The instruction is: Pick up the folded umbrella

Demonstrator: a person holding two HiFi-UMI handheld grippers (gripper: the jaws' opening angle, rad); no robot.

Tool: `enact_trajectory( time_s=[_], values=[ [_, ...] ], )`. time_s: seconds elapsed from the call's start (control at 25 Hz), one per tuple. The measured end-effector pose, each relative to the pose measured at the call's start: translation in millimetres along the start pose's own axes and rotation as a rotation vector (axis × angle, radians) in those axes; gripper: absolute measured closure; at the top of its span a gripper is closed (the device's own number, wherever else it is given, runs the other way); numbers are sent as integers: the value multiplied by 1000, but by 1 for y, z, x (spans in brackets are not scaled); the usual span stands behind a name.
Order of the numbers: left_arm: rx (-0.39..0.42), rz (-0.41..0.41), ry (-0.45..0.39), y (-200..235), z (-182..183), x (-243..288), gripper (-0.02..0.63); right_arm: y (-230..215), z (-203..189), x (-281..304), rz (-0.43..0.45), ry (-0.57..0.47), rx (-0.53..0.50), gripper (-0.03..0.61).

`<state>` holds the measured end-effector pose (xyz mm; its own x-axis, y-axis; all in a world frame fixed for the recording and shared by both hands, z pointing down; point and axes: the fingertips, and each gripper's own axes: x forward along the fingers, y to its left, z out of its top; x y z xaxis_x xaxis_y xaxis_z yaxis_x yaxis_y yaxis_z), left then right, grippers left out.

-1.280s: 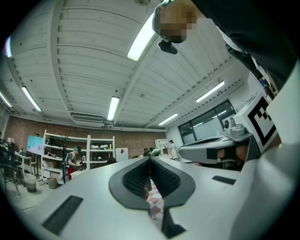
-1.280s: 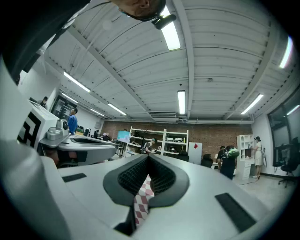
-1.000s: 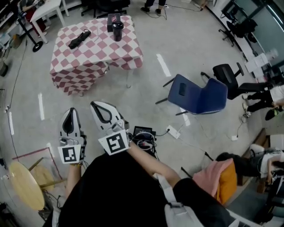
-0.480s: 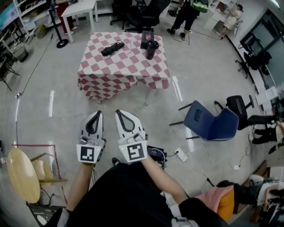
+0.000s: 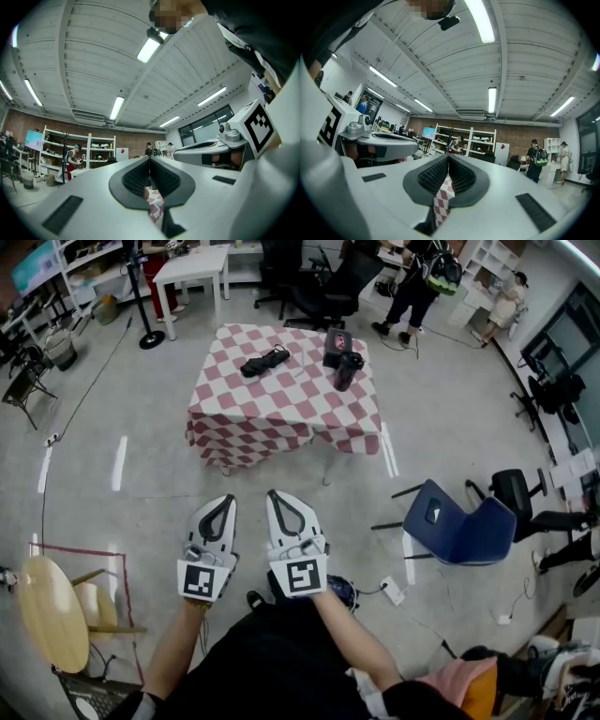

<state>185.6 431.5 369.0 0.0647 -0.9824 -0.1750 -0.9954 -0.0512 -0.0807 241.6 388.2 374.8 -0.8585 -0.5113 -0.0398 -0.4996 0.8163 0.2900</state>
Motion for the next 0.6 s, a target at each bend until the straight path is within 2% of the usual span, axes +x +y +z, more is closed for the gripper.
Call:
enact_trajectory(
  time_s=[0.32,0.6],
  values=[
    [23,43,48,27,-24,46,598,-40,-24,54,9,-38,51,566],
    [33,58,104,39,-47,97,598,-92,-50,92,-5,-55,139,566]
  ],
)
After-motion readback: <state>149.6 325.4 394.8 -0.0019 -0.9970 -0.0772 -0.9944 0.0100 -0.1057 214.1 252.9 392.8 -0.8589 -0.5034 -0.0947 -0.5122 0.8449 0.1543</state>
